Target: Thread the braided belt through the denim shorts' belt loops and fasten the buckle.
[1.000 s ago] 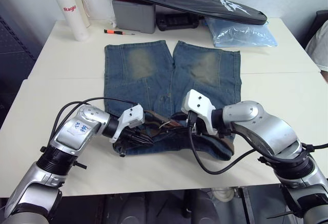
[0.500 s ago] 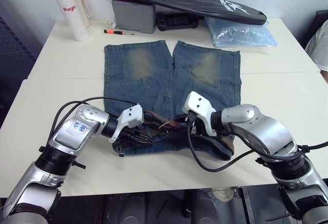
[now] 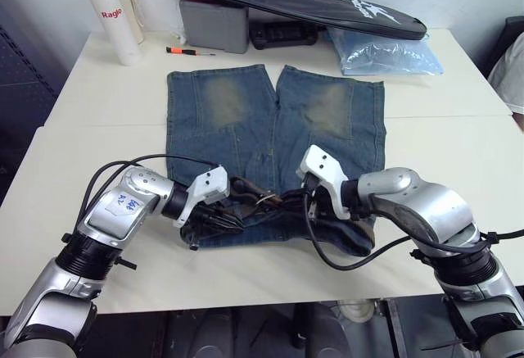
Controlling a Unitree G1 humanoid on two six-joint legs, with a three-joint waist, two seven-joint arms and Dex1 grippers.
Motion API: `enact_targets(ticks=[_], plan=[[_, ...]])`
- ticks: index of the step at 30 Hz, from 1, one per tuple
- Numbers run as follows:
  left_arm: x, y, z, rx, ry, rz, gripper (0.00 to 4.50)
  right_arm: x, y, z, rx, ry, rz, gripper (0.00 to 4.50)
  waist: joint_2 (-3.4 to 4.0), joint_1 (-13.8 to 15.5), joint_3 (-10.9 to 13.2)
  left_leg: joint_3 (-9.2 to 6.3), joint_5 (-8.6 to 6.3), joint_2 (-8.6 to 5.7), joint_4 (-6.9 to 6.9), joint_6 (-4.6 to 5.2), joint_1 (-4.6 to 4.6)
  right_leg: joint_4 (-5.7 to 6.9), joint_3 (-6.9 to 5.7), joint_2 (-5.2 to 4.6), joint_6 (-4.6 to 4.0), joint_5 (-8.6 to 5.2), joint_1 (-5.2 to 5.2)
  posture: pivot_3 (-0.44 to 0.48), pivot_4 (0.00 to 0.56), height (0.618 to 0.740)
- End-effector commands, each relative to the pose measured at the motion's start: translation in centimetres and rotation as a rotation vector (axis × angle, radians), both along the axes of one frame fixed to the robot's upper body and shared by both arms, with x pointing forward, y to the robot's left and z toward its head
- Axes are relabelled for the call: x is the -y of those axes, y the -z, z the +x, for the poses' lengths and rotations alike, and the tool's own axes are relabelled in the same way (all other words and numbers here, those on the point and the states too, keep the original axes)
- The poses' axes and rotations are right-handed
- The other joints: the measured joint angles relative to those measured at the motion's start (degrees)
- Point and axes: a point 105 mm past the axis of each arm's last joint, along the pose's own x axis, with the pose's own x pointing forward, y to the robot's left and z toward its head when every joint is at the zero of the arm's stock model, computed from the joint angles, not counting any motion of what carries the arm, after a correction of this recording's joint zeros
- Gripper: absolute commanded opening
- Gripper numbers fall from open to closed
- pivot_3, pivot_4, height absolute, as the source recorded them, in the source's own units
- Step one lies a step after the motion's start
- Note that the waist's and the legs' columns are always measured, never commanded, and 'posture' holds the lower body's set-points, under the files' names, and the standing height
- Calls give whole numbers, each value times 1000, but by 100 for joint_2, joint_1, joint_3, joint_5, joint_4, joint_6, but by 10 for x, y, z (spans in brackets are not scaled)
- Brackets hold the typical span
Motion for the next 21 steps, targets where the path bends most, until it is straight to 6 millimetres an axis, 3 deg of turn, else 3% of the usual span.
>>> enact_targets(ticks=[1,7,14,17,21], plan=[[0,-5,3,22,2,-4,0,0,-17,-5,-24,-4,91,10,0,1,0,0,0,0,0,0,0,0,0,0,0,0,0,0,150,740],[1,-4,4,23,5,-5,0,0,-17,-16,-212,0,243,10,0,3,0,0,0,0,-2,0,0,0,0,0,0,0,0,0,150,740],[2,-3,4,24,3,-3,0,14,-6,-14,-264,26,220,10,0,2,0,0,-1,0,-2,1,0,-2,0,0,0,0,0,0,150,740],[2,-2,4,23,4,-3,0,25,-10,5,-124,61,159,10,0,2,0,0,-2,0,-2,1,1,0,0,0,0,0,0,0,150,740],[1,0,2,18,-1,-2,0,44,-31,24,293,-42,-39,10,0,10,0,0,-2,-1,-2,2,-1,-3,0,0,0,0,0,0,150,740]])
